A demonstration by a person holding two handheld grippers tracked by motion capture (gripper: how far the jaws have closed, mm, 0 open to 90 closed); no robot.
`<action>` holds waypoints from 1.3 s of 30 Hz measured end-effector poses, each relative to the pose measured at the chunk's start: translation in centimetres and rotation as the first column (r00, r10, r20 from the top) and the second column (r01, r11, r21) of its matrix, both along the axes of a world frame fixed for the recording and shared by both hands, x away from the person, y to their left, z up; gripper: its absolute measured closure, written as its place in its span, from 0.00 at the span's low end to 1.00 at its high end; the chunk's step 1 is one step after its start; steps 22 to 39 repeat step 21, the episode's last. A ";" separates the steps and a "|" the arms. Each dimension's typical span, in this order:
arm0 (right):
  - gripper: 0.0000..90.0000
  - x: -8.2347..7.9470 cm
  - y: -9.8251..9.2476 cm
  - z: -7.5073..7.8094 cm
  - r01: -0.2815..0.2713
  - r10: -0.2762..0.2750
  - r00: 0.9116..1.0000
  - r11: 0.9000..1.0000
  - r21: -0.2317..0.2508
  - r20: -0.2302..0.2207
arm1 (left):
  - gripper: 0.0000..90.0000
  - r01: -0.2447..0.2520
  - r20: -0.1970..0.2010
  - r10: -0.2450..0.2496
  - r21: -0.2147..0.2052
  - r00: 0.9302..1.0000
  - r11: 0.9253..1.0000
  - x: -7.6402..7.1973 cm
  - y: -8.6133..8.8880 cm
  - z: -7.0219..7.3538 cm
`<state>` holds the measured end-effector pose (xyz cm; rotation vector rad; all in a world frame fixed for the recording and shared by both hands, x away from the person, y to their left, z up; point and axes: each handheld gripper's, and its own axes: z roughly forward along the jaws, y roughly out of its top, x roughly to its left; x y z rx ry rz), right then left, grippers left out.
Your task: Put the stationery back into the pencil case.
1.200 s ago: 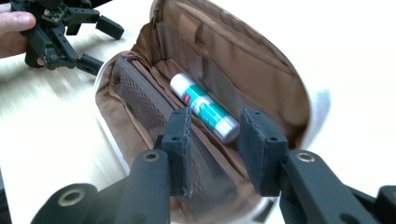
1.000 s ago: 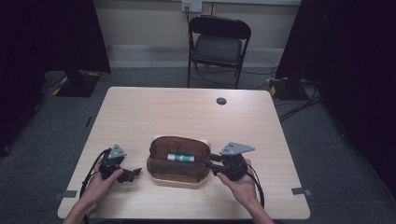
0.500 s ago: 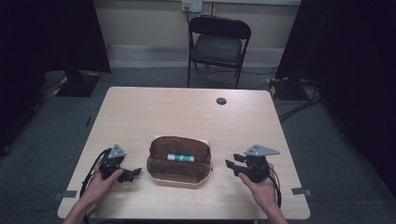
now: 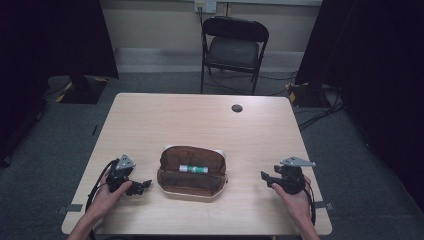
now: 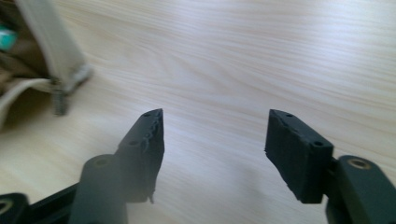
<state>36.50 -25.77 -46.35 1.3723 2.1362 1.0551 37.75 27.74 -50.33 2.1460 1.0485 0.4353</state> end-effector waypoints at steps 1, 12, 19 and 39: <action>0.37 0.1 -0.2 -0.2 0.018 -0.018 1.000 1.000 -0.015 -0.002 | 0.00 0.000 0.000 0.000 0.000 1.000 1.000 0.0 0.0 0.0; 0.26 1.4 -1.4 -2.6 0.099 -0.104 0.992 0.992 -0.076 -0.065 | 0.00 0.000 0.000 0.000 0.000 1.000 1.000 0.0 0.0 0.0; 0.21 1.2 -1.2 -3.5 0.121 -0.122 0.993 0.988 -0.097 -0.004 | 0.00 0.001 0.000 -0.001 0.000 1.000 1.000 0.0 0.0 0.0; 0.20 1.3 -1.2 -3.6 0.122 -0.122 0.993 0.988 -0.094 0.007 | 0.00 0.000 0.000 0.000 0.000 1.000 1.000 0.0 0.0 0.0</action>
